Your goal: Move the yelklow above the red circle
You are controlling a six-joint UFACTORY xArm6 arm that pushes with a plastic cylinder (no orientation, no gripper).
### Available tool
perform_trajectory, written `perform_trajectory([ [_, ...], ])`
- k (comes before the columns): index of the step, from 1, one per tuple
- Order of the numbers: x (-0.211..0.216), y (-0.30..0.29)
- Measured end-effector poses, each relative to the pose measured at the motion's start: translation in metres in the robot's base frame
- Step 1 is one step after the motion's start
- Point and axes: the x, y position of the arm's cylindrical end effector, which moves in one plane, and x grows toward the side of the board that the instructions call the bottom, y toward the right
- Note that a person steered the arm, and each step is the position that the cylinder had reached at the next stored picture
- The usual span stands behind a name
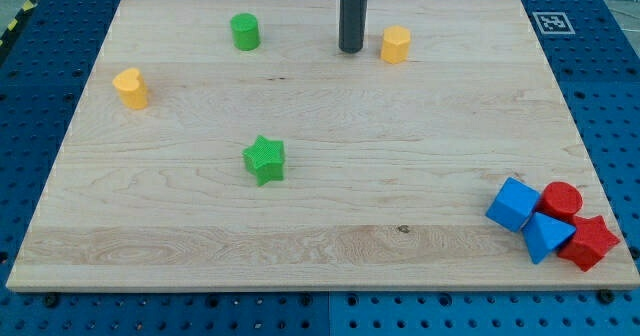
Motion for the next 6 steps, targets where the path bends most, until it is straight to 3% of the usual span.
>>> perform_trajectory([
  [3, -0.029, 0.029],
  [6, 0.000, 0.078],
])
